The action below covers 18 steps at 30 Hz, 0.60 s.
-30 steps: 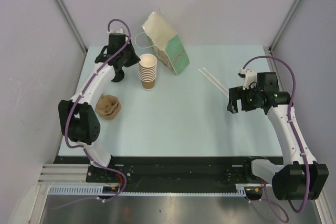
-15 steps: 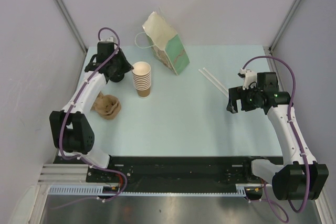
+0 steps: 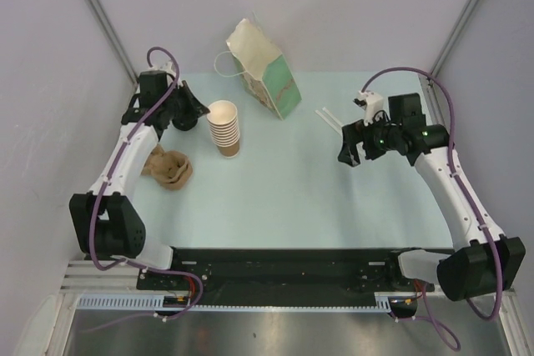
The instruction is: Pack the takeout coffee
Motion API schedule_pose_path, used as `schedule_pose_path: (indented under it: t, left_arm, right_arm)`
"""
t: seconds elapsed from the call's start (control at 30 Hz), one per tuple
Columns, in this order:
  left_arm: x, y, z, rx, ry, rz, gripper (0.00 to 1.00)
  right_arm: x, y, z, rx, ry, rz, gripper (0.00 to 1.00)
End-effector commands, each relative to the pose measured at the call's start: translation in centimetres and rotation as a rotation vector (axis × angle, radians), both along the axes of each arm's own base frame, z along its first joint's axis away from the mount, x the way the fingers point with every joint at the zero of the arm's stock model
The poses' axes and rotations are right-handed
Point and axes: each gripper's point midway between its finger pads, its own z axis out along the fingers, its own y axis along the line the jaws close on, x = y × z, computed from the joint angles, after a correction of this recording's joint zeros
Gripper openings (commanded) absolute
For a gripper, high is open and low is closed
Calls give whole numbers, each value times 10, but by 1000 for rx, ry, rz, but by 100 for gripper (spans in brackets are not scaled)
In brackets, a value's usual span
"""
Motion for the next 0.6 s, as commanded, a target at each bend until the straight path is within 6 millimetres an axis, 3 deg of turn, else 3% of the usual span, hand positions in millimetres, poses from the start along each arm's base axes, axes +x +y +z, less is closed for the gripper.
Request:
schedule_pose_path:
  t: [0.0, 0.17, 0.33, 0.47, 0.57]
  left_arm:
    - [-11, -2, 13, -7, -58, -53, 0]
    - [-19, -8, 5, -28, -40, -89, 0]
    - [-26, -12, 3, -40, -54, -114, 0]
    - [-30, -10, 1, -31, -55, -113, 0]
    - [-32, -12, -1, -35, -55, -121, 0]
  right_arm:
    - [13, 26, 28, 47, -69, 57, 100]
    - [30, 66, 61, 174, -105, 109, 100]
    - [71, 117, 102, 323, -116, 104, 97]
    - [94, 176, 114, 359, -58, 58, 88]
    - [106, 209, 114, 342, -76, 45, 75]
